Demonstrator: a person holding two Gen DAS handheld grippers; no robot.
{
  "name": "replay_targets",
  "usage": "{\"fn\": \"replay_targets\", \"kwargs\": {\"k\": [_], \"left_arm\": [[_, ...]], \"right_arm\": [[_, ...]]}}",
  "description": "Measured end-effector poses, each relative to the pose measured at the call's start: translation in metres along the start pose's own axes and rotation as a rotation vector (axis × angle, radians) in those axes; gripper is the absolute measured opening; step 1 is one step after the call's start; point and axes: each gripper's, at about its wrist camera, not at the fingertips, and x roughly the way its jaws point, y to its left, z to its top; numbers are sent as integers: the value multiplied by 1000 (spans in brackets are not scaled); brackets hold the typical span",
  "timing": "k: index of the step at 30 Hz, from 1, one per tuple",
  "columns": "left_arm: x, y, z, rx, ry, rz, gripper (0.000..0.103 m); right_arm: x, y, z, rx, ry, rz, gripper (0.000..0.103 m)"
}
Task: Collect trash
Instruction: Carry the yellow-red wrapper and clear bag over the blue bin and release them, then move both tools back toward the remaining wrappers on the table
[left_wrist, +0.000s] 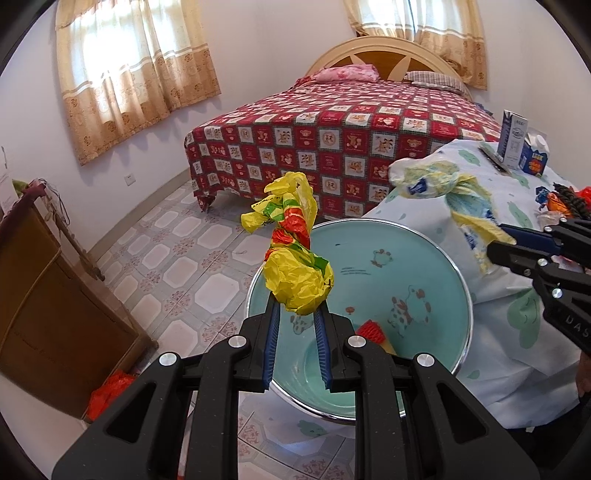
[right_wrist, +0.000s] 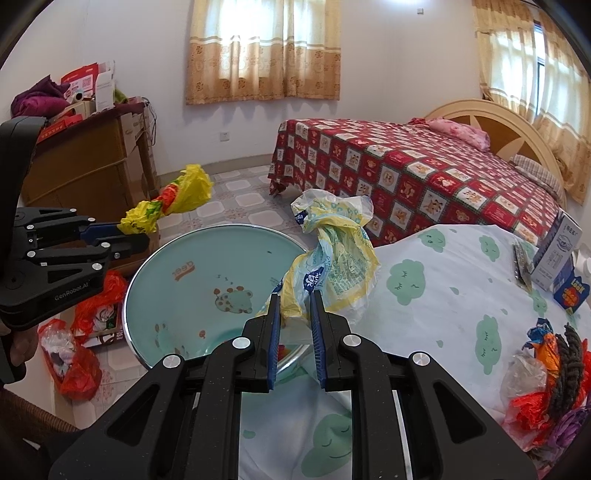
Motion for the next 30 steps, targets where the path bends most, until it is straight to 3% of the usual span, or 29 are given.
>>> {"fn": "replay_targets", "kwargs": {"k": [3, 4, 6, 14, 20, 23, 27, 30], "left_arm": [[-3, -4, -2, 10, -5, -18, 26], [-3, -4, -2, 8, -7, -17, 37], [-3, -7, -3, 16, -7, -17, 39], [2, -10, -6, 13, 16, -16, 48], [6, -28, -10, 38, 39, -39, 53], [5, -48, -13, 70, 48, -63, 53], [-2, -81, -14, 126, 36, -92, 57], [-7, -108, -12, 158, 27, -121, 57]], "right_arm": [[0, 4, -1, -18, -3, 16, 20], [0, 5, -2, -19, -1, 23, 30], [-1, 5, -3, -20, -9, 23, 41], [-26, -15, -10, 46, -35, -39, 43], [-97, -51, -37, 108, -102, -163, 49], [-141, -87, -67, 202, -128, -265, 53], [-178, -137, -108, 366, -101, -422, 57], [-190, -163, -139, 470, -70, -469, 57]]}}
